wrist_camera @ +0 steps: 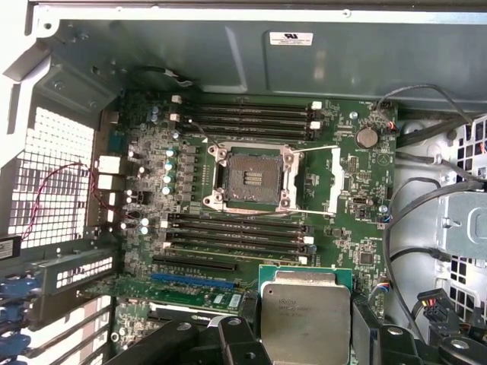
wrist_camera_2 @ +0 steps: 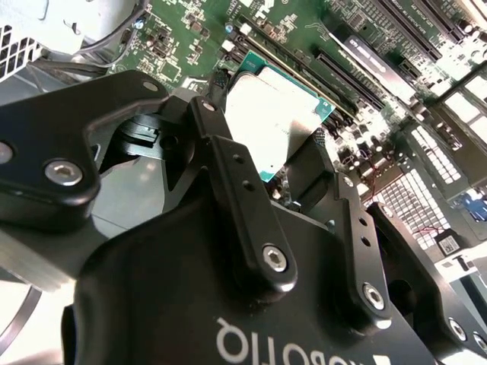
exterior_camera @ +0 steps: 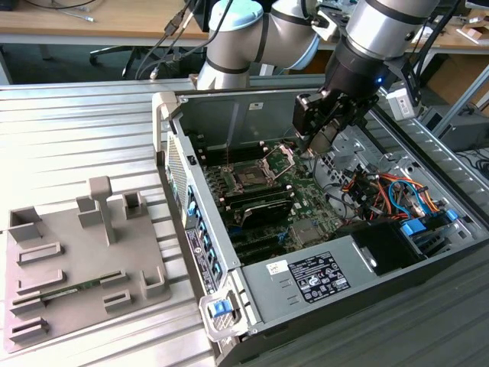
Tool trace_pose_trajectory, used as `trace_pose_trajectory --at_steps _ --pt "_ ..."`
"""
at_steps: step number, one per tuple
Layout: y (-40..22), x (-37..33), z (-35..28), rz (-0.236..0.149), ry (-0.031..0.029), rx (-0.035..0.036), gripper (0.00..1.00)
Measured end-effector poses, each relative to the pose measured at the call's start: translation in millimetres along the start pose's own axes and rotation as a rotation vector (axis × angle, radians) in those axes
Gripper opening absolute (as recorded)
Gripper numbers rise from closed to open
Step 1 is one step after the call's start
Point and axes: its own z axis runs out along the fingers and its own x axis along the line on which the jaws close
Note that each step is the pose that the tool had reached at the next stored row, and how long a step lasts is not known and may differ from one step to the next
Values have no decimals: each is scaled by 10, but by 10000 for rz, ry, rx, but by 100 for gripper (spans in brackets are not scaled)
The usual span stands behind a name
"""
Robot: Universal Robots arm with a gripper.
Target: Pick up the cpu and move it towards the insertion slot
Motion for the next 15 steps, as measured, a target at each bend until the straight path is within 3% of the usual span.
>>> trace_pose_trajectory --at_steps 15 --pt "-3 -20 33 0 0 0 55"
